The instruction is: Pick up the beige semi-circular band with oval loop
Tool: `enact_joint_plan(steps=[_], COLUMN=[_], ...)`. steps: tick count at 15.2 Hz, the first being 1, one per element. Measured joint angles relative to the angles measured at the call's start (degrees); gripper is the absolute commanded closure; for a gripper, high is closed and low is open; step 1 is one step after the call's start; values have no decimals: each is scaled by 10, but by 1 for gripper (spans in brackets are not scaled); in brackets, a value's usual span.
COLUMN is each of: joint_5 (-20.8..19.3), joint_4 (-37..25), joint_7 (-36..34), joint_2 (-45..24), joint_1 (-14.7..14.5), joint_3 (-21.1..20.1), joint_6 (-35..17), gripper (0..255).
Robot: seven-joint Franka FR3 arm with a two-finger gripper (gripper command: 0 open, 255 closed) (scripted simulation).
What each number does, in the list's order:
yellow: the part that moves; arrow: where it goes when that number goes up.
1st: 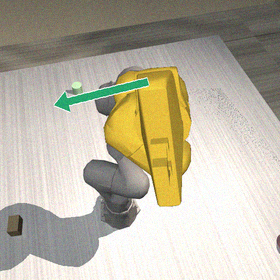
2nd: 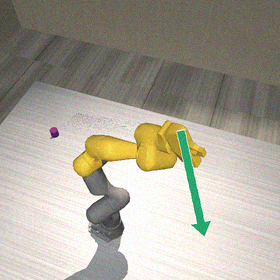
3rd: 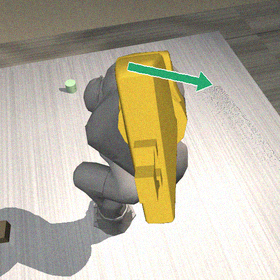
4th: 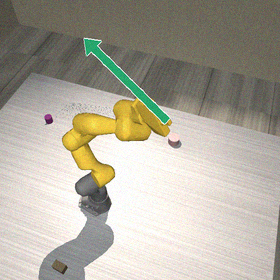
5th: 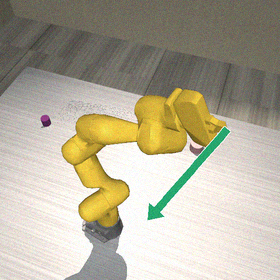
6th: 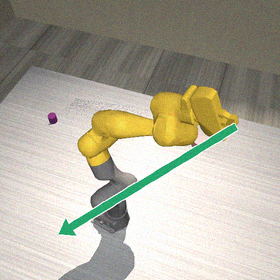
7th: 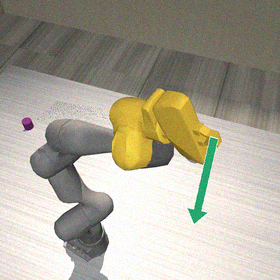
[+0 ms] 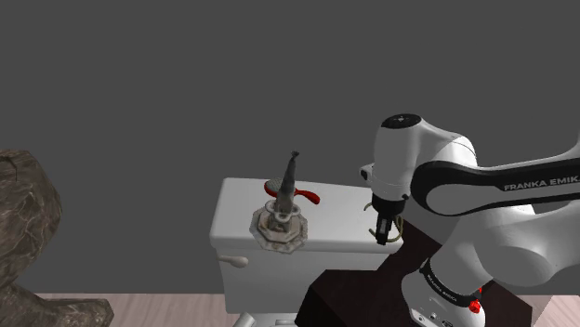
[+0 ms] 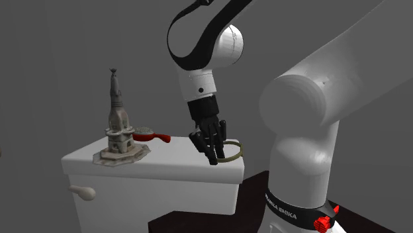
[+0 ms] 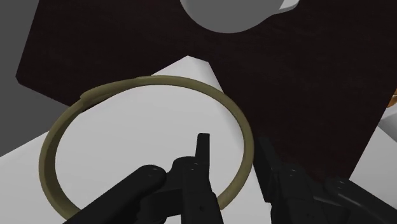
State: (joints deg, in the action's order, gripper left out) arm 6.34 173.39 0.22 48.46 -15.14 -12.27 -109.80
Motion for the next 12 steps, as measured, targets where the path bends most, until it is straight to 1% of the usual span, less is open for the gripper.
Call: enact_joint_plan(steps=[6, 8, 12], joint_5=[0, 9, 8], joint_4=[-1, -4, -23], joint_7=[-2, -3, -4], joint_2=[0, 8, 28], joint_1=[-2, -5, -5], joint_3=[2, 7, 12], joint_6=[-1, 11, 50], gripper=[255, 255, 255])
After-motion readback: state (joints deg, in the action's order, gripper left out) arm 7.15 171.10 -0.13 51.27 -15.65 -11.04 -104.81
